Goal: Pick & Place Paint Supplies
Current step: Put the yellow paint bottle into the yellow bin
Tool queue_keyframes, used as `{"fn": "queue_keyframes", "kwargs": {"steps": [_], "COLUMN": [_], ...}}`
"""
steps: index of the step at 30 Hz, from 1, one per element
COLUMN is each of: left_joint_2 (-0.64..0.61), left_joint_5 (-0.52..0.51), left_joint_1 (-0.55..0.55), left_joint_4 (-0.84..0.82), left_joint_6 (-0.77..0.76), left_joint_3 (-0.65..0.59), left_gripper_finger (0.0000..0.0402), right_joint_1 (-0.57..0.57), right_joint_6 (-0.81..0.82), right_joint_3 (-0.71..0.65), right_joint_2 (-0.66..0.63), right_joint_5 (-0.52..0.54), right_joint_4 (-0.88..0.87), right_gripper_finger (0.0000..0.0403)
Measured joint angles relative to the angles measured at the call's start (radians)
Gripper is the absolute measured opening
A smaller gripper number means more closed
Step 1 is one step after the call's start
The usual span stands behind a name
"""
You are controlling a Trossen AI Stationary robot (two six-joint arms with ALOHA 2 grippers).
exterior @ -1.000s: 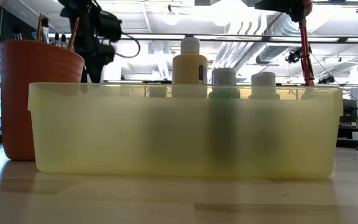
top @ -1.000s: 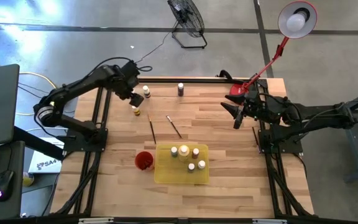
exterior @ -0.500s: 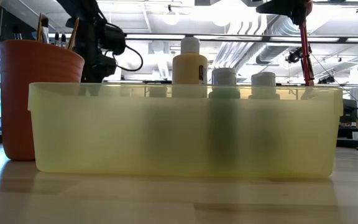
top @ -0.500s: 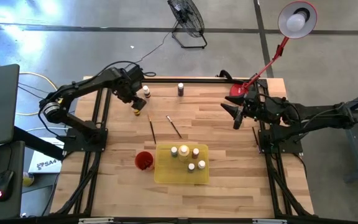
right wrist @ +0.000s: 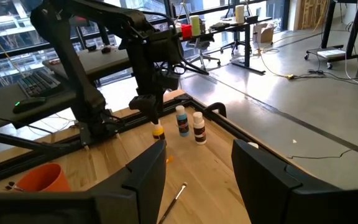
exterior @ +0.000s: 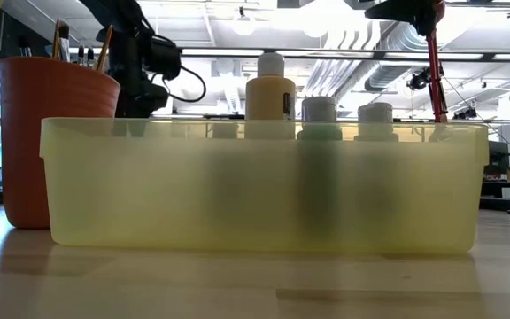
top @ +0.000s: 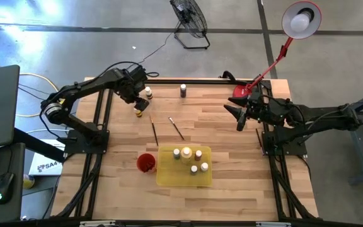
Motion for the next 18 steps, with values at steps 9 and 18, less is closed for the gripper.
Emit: {"fn": "queue_keyframes", "kwargs": {"steps": [9, 18], "left_joint_2": [0.057, 0.110], "left_joint_5": [-0.001, 0.010], "left_joint_1": [0.000, 0.000], "left_joint_4": [0.000, 0.000], "left_joint_6": [0.000, 0.000], "left_joint_3": [0.000, 0.001], "left_gripper_finger": [0.0266, 0.0266], "right_joint_1": [0.000, 0.000], "right_joint_6": [0.000, 0.000], "right_joint_3": [0.000, 0.000], "right_joint_2": [0.000, 0.000], "right_joint_5": [0.000, 0.000], "right_joint_4": [0.000, 0.000], "right_gripper_finger": [0.0174, 0.0174]}}
